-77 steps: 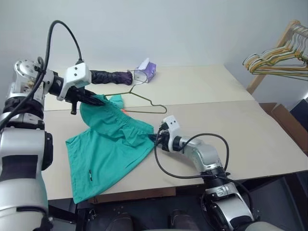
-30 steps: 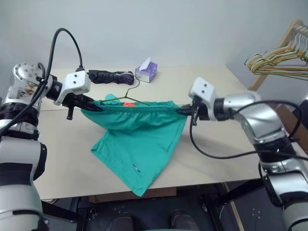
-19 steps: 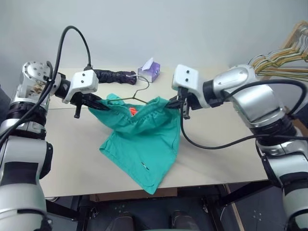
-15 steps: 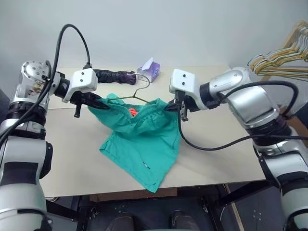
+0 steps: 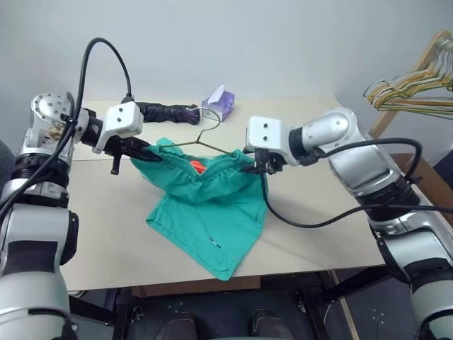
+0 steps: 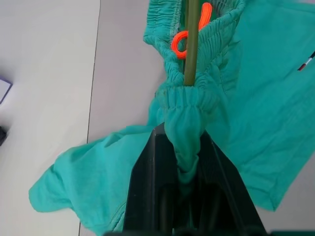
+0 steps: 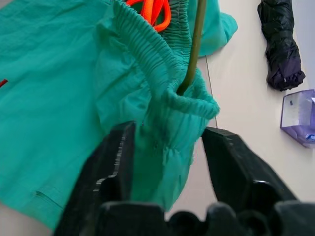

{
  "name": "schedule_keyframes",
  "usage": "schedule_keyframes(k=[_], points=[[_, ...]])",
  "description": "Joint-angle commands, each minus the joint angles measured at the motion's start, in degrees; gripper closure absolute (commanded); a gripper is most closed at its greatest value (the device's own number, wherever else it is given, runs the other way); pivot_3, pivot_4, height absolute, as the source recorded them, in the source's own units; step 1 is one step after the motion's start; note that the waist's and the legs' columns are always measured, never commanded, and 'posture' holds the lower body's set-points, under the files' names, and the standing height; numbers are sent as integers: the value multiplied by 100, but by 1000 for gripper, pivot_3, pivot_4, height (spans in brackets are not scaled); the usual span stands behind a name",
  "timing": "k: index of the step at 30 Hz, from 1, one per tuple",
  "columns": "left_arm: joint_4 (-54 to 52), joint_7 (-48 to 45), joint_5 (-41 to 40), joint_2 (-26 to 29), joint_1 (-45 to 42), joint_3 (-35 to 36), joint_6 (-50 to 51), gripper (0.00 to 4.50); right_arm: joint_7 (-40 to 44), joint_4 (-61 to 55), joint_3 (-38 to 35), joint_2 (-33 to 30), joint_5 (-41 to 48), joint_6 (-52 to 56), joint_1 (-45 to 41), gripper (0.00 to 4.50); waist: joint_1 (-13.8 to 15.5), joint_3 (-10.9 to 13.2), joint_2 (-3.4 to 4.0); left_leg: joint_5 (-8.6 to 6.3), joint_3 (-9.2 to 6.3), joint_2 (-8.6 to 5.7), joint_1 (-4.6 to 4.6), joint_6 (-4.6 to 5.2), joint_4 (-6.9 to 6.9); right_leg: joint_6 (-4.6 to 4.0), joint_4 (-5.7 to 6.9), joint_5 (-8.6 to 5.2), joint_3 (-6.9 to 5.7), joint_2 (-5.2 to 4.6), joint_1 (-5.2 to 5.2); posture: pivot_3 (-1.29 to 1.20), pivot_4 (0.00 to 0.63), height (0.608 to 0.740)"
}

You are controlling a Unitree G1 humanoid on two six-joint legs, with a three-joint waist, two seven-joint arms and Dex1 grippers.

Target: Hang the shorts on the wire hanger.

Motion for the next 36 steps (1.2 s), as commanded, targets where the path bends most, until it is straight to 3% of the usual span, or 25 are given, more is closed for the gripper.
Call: schedule_keyframes(k=[1,3,11,14,23,26,31,36], points=[[-118,-19,-89,90,-164,107,8,4429,15,-91,-334,-18,18,-15,-15,623,-8,0,0,0,0,0,0,0,0,0,0,0,0,0,0,28,0,740],[-166,-19,-147,123,-136,49,14,4429,46,-52,-394,24,106,83,-17,20,-17,0,0,0,0,0,1,0,0,0,2,0,0,0,-1,29,0,740],[-305,-19,-301,197,-81,-79,20,4429,236,626,-722,441,618,945,-194,20,-13,0,0,0,0,1,4,0,0,-1,2,1,0,1,4,40,0,740],[-398,-19,-433,249,-51,-170,53,4429,231,843,-751,563,649,880,-198,603,-6,0,0,0,0,0,2,0,0,-1,1,0,0,0,3,43,0,740],[-440,-19,-463,309,-12,-289,29,4429,166,996,-759,688,602,828,-201,3624,-3,0,0,0,0,0,2,0,0,-1,2,0,0,1,1,53,0,740],[-479,-19,-582,282,-17,-265,80,4429,157,992,-686,669,504,659,-120,4418,-4,0,0,0,-1,0,1,0,0,-1,2,0,0,1,1,58,0,740],[-486,-19,-658,316,11,-322,-43,4429,162,932,-695,689,448,569,-58,4432,-2,0,0,0,-1,0,2,0,0,-1,2,0,0,1,1,60,0,740],[-456,-19,-815,226,4,-67,55,2936,163,854,-701,672,430,561,-11,4432,7,0,0,0,-1,0,1,0,0,-1,2,0,0,0,1,63,0,740]])
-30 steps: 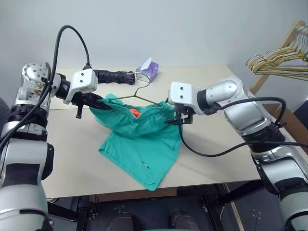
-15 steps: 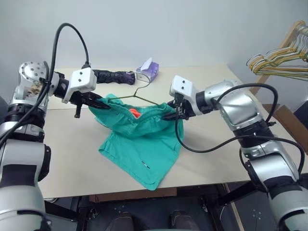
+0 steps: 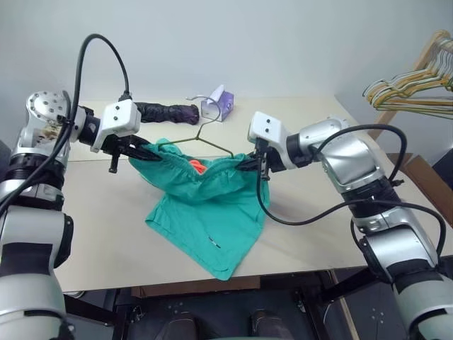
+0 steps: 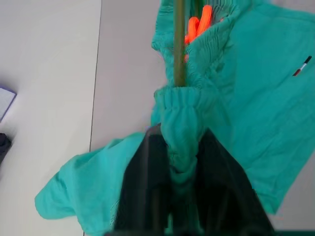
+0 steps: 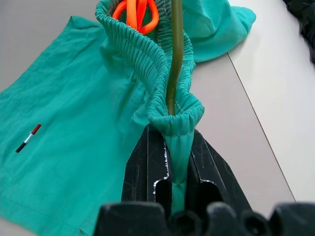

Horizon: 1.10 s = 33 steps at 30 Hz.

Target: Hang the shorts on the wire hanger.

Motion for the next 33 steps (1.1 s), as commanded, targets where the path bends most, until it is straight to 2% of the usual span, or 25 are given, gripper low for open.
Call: schedule_keyframes(k=[1,9,10,15,20,23,29,33], points=[[-154,-23,-190,0,-58,217,-12,2652,-55,-180,-142,-31,-21,-57,-54,4432,2,0,0,0,0,0,0,0,0,0,0,0,0,0,0,63,0,740],[-112,-23,-239,-124,-12,596,25,150,-170,-440,-264,-121,66,268,147,4432,-6,0,0,0,0,0,0,0,0,0,0,0,0,0,0,24,0,740],[-128,-23,-257,-101,-2,584,27,0,-211,-508,-305,-149,80,347,203,4432,-8,0,0,0,0,0,0,0,0,0,0,0,0,0,1,9,0,740],[-15,142,3,-123,30,776,-223,0,-547,-829,-568,-303,131,915,505,4432,-58,0,0,0,0,0,0,0,0,0,-1,0,0,0,1,-33,0,740],[44,380,-565,-300,-20,1592,200,0,-1106,-1312,-1011,-487,158,1754,917,4432,-161,-1,-1,0,0,0,-3,0,4,0,-1,0,-2,-3,2,-83,0,740],[-238,435,-1160,-376,68,2230,863,0,-1683,-1792,-1512,-640,147,2664,1221,4432,-280,0,-1,0,-1,0,-2,0,4,0,0,0,-2,-2,0,-104,0,740],[-2010,880,-2112,-671,1221,2942,2076,0,-2983,-2617,-2652,-691,-191,5027,1592,4432,-503,-3,4,0,-2,-1,6,0,4,0,6,0,0,-7,8,-150,0,740],[-3714,1725,-2709,-1154,2123,3082,2964,0,-4023,-2490,-3342,-433,-713,5528,1510,4432,-627,-4,4,0,-5,-1,10,0,4,0,11,0,2,-7,14,-169,0,740]])
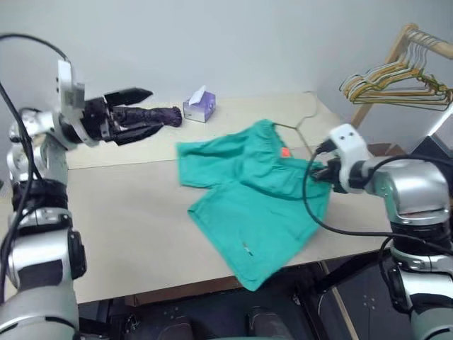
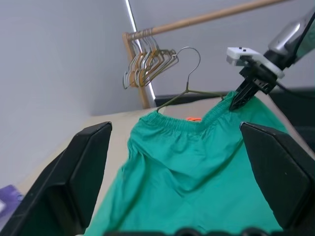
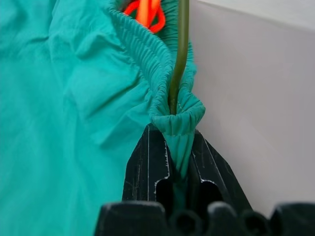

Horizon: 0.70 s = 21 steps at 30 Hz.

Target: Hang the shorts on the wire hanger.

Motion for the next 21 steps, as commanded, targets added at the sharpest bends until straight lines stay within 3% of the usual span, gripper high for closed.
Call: schedule_keyframes(k=[1,4,10,16,21], points=[[-1673,796,-591,-355,546,93,760,0,-1047,-29,-791,252,-587,269,-268,4432,-47,0,0,0,-1,0,0,0,0,0,-3,0,0,0,0,-174,0,740],[-2552,1332,-607,-624,988,-107,1111,0,-1982,337,-1347,645,-1127,269,-620,4432,-191,-1,2,0,-1,-4,0,0,0,0,2,1,7,-2,-2,-173,0,740],[-3282,2029,-666,-868,1273,-249,1479,0,-3543,1107,-2252,1102,-1778,-271,-1313,4432,-349,-8,13,1,-6,-10,15,-1,-6,1,-1,1,9,-3,11,-154,0,740],[-3828,2361,-965,-978,1417,-231,1736,0,-4972,2421,-3098,1012,-1872,-1523,-2173,4432,-417,-9,46,1,-5,-15,26,-1,-11,1,-5,0,14,-7,21,-134,0,740],[-4047,2555,-1017,-1025,1494,-266,1753,0,-5885,3731,-3918,663,-1445,-2669,-2841,4432,-444,-4,62,1,-8,-16,54,0,-20,1,-20,0,11,-7,59,-126,0,740]])
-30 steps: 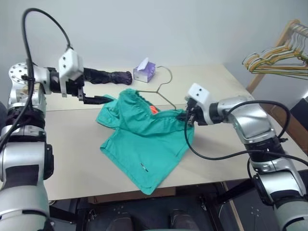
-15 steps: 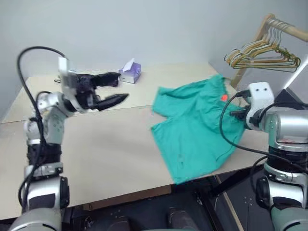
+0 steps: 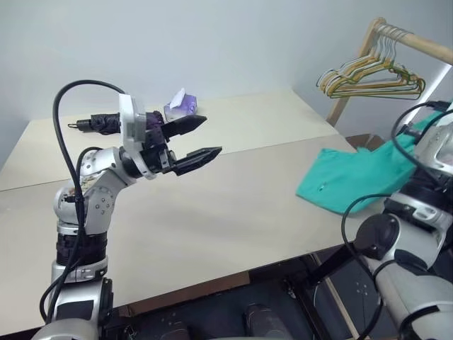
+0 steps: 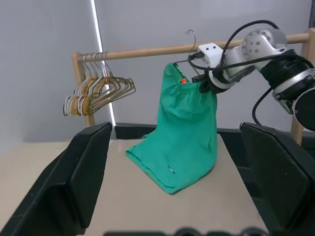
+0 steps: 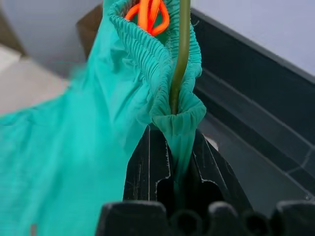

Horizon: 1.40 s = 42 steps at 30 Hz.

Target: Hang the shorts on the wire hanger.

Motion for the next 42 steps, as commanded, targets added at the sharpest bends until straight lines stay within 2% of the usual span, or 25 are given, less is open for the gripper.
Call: schedule_keyframes(k=[1,4,7,10,13,15,24,30,32,33,42], points=[[-235,137,-96,-5,11,20,-18,0,-656,762,-528,-413,348,-1003,-544,4432,1,6,12,0,-1,-2,11,1,-1,0,-5,0,-1,-2,14,-122,0,740],[-290,130,-64,53,68,-14,-45,0,-904,1532,-734,-771,672,-1437,-873,4432,-11,6,31,-1,1,-13,36,2,-14,5,-20,-3,1,-9,40,-116,0,740],[-363,47,-281,12,111,126,-104,0,-1078,2074,-645,-1104,857,-1736,-1073,4432,-25,6,37,-1,6,-20,47,2,-45,5,-30,-3,10,-13,40,-110,0,740],[-494,-119,-800,-41,208,345,-62,0,-1295,2539,-831,-1330,1175,-1751,-1268,4432,-29,8,54,0,10,-20,51,3,-54,5,-32,-3,15,-13,39,-109,0,740],[-584,-116,-957,-39,278,386,-78,0,-1507,2958,-1161,-1418,1615,-1596,-1394,4432,-26,8,54,0,12,-20,54,3,-56,5,-36,-3,16,-13,43,-107,0,740],[-636,-106,-1092,-68,293,415,-74,0,-1682,3074,-1356,-1365,1888,-1551,-1399,4432,-26,8,54,0,12,-20,62,3,-56,5,-40,-3,15,-13,55,-101,0,740],[-758,34,-1730,-218,318,608,-62,0,-1945,3172,-1055,-1312,2195,-1559,-1115,4432,-21,7,63,0,9,-19,69,3,-67,5,-55,-4,12,-11,83,-85,0,740],[-760,37,-1668,-193,357,545,-142,0,-1912,3148,-801,-1323,2187,-1608,-987,4432,-20,7,64,0,8,-17,105,3,-83,6,-78,-4,10,-9,123,-78,0,740],[-761,29,-1646,-190,365,528,-150,0,-1781,3075,-461,-1346,2050,-1610,-918,3722,-21,8,64,0,9,-18,123,3,-83,6,-81,-4,11,-9,124,-76,0,740],[-752,32,-1624,-187,365,519,-157,0,-1752,3027,-356,-1355,2025,-1620,-901,3532,-22,8,64,0,9,-18,122,3,-83,6,-83,-4,11,-9,124,-77,0,740],[-719,38,-1560,-176,354,486,-189,0,-1743,2577,128,-1324,1941,-1603,-758,511,99,10,69,-1,9,-20,118,4,-84,8,-90,-4,14,-10,123,-78,0,740]])
